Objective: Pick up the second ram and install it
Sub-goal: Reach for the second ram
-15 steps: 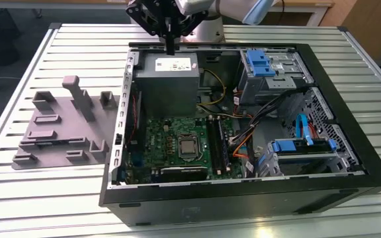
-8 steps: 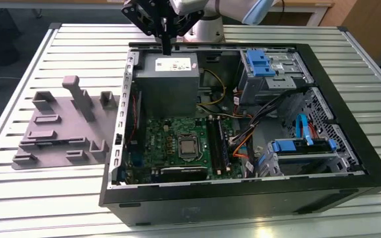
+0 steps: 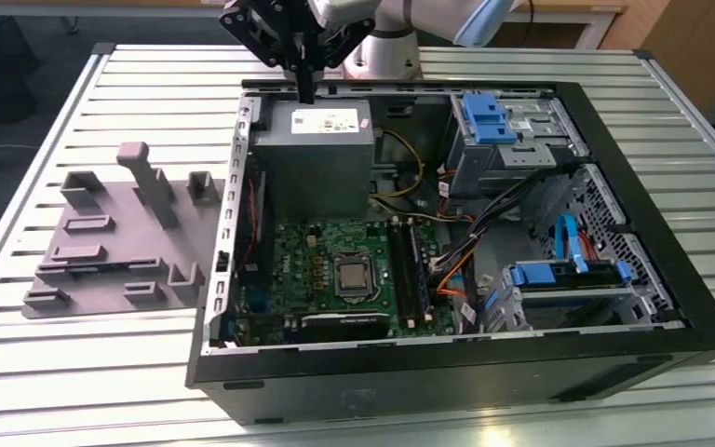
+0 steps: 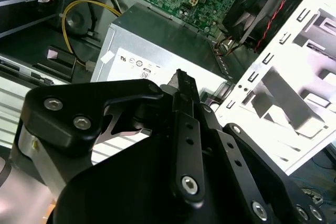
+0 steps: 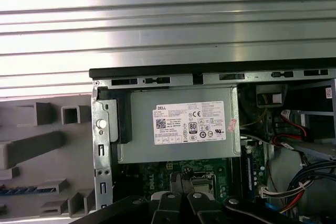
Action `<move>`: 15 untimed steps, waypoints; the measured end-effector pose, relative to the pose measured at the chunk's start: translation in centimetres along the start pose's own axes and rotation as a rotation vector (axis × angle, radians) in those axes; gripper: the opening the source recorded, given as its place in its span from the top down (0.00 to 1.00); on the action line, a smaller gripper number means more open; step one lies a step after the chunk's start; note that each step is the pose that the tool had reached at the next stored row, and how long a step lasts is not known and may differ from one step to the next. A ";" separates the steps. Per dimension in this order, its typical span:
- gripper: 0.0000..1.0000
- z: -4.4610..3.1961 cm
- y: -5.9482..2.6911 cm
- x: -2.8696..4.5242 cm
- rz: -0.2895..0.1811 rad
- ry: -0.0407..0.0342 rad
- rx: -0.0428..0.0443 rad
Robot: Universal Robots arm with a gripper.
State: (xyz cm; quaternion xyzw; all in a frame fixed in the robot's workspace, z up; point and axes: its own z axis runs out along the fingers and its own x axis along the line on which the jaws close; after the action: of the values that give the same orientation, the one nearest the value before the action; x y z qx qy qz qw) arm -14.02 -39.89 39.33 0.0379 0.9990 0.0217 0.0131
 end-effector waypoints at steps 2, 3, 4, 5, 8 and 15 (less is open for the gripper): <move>0.89 0.00 -0.01 0.12 0.000 0.0000 -0.0001; 0.89 -0.01 -0.01 0.18 0.000 0.0000 0.0000; 0.89 -0.01 -0.02 0.31 0.000 0.0000 -0.0001; 0.89 -0.01 -0.03 0.37 0.000 0.0000 0.0000; 0.89 -0.01 -0.04 0.55 0.000 -0.0001 -0.0001; 0.89 -0.02 -0.07 0.97 0.000 0.0000 -0.0001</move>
State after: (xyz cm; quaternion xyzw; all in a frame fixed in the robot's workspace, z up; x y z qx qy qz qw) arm -15.00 -39.89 39.33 0.0379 0.9990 0.0217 0.0131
